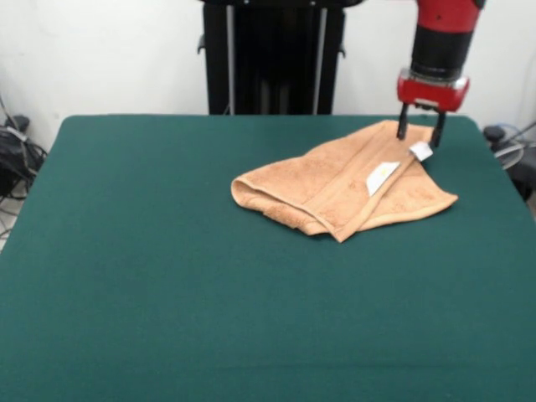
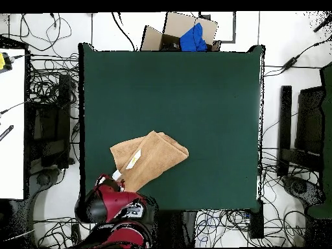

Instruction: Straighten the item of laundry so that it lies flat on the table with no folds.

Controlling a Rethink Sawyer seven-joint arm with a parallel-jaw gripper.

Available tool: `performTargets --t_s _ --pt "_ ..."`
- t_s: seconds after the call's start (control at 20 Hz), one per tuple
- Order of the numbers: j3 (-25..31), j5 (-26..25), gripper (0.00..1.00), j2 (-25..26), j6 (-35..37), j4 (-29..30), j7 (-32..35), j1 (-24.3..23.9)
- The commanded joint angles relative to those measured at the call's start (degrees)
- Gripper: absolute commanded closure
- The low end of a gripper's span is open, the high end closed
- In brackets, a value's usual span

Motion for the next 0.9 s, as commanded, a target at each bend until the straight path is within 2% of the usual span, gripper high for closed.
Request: performTargets --t_s 0.05,0.35,0.75,0.8,0.9 --pt "4.62 0.46 0.0 5.91 -5.75 -3.71 11.46 -2.04" --pt "4.46 0.04 0.0 8.67 -8.88 -4.38 10.89 -2.15" --pt "3.76 -0.2 0.0 9.05 -11.8 -4.21 11.12 -2.12" --pt "3.7 -0.22 1.0 9.16 -11.88 -4.26 11.17 -2.17" --pt "3.63 -0.26 1.0 9.21 -11.92 -4.39 11.05 -2.24"
